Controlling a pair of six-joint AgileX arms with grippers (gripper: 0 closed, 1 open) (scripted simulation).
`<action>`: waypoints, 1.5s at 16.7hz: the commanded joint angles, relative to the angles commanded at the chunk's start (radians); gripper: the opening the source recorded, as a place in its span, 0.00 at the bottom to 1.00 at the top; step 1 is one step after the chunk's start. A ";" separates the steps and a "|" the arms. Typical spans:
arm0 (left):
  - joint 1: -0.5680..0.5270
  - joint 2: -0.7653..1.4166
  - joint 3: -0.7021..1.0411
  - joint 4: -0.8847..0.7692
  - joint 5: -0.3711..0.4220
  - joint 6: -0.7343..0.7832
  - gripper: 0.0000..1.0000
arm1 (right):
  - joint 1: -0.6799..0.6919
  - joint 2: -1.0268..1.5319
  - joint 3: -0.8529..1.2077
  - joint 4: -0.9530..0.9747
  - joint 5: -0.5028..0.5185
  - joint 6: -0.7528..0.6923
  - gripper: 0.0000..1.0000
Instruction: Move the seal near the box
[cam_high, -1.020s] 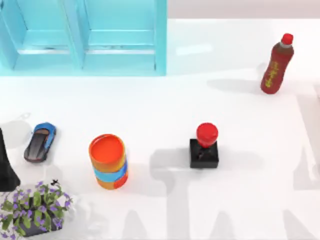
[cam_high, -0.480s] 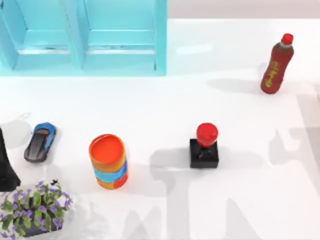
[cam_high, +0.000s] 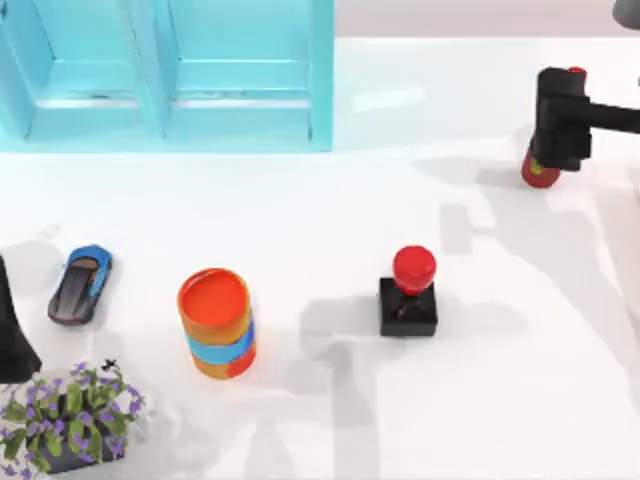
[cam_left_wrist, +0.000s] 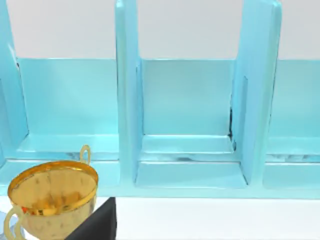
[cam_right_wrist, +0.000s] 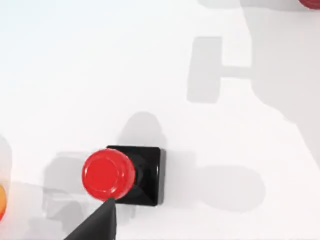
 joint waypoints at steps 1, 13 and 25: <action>0.000 0.000 0.000 0.000 0.000 0.000 1.00 | 0.028 0.095 0.086 -0.064 0.001 0.027 1.00; 0.000 0.000 0.000 0.000 0.000 0.000 1.00 | 0.227 0.794 0.732 -0.535 0.005 0.220 1.00; 0.000 0.000 0.000 0.000 0.000 0.000 1.00 | 0.226 0.812 0.537 -0.317 0.005 0.220 1.00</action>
